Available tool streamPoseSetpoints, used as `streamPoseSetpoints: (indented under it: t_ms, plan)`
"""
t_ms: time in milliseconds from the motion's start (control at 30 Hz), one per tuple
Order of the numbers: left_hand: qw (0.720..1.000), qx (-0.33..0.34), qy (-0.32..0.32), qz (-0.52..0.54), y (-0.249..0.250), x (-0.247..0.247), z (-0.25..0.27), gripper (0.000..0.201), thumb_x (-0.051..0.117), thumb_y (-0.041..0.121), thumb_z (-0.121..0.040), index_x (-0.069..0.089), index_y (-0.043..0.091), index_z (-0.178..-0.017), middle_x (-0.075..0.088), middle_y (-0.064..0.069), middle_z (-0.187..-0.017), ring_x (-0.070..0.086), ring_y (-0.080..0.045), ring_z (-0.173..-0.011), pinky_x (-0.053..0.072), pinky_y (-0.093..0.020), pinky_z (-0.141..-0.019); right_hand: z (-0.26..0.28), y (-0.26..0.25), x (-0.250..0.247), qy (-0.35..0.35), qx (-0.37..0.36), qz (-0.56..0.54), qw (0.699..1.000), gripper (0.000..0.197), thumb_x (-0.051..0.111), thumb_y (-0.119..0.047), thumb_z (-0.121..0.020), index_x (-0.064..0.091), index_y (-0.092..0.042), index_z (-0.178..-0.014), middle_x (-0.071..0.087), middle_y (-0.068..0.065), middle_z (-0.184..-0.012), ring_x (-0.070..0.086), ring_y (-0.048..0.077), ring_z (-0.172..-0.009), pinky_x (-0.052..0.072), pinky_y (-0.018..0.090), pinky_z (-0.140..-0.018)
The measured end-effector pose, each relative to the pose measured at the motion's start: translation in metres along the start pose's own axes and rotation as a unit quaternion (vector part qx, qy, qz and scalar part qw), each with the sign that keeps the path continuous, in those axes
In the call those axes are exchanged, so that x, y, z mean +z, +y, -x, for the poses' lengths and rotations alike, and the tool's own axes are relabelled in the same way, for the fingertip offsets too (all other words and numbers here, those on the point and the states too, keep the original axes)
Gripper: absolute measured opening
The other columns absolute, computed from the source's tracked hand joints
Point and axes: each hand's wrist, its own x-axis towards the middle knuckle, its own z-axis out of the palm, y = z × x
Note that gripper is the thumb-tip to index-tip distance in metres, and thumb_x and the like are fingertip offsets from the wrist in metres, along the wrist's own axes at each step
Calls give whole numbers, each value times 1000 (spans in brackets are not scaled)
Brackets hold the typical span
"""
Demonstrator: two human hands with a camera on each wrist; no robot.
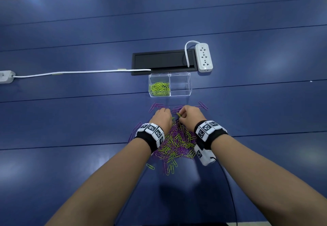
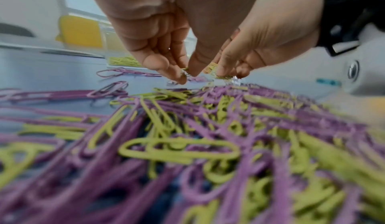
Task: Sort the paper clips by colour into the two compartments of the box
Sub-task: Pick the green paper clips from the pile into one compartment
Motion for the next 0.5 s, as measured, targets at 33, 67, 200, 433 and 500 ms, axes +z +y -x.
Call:
streamPoseSetpoints:
  t_ms: [33,67,200,433,500]
  plan:
    - [999,-6,17,30,-1,-1,3,16,45,13,-93,54,6,-105,57,-13,-110,52,-31,-105,44,-41,-90,-1,4,-2,11,9,-42,999,15,63,-16,-81,64,-16,-97,64,-1,-81,62,19,-81,49,29,-75]
    - [997,-20,38,69,-3,-3,7,12,46,13,-92,54,9,-100,60,-10,-102,55,-28,-97,47,-39,-84,-1,7,-6,19,16,-87,996,14,63,-16,-83,65,-17,-97,63,-3,-77,61,16,-74,50,27,-71]
    - [958,-65,81,269,-9,-4,15,17,51,7,-89,56,18,-101,55,3,-81,53,-13,-72,45,-24,-67,2,18,-29,3,70,-372,925,15,54,3,-85,66,-7,-84,63,11,-78,57,18,-64,54,21,-57]
    - [878,-120,9,463,11,-10,10,27,34,2,-89,54,16,-78,52,-1,-70,49,-15,-60,38,-24,-51,13,31,-52,-39,118,-543,831,20,41,-3,-90,57,-2,-79,52,9,-70,51,18,-55,43,23,-45]
    - [887,-126,4,445,16,-9,8,20,38,9,-91,51,15,-77,49,0,-68,46,-15,-58,37,-25,-52,15,36,-52,-42,117,-499,858,19,48,-10,-92,57,-6,-75,52,8,-67,48,17,-52,38,23,-44]
